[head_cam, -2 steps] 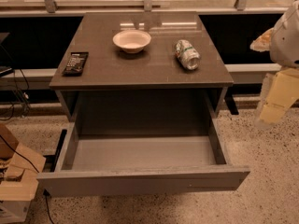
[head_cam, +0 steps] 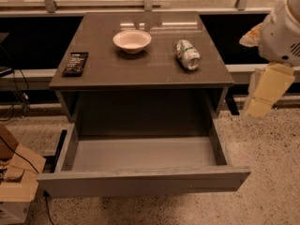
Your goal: Place rxbar chocolate into top drawer
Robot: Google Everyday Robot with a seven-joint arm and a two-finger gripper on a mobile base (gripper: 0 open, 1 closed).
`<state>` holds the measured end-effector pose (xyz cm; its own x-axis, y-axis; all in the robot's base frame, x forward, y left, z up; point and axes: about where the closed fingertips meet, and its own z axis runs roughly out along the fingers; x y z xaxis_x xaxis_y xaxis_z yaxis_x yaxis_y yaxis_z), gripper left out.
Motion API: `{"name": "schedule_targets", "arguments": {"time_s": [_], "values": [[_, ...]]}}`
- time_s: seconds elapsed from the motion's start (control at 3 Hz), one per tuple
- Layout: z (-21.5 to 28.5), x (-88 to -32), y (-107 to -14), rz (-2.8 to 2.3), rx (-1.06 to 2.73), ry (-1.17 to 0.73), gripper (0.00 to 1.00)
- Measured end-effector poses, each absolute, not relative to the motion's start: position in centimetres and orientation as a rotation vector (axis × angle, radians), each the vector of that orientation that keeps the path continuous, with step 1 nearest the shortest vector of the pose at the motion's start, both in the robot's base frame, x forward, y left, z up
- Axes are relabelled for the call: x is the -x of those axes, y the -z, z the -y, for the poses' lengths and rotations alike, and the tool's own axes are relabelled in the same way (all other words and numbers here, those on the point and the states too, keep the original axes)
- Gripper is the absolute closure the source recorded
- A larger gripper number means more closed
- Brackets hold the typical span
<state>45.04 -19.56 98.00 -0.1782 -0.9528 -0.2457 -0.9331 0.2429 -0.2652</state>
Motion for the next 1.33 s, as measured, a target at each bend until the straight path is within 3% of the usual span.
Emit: {"name": "schedule_targets", "arguments": {"time_s": [1.0, 1.33], "values": [[8.4, -51.5, -96.8, -1.909, 1.839, -0.238, 0.00], [8.4, -51.5, -96.8, -1.909, 1.839, -0.238, 0.00]]}}
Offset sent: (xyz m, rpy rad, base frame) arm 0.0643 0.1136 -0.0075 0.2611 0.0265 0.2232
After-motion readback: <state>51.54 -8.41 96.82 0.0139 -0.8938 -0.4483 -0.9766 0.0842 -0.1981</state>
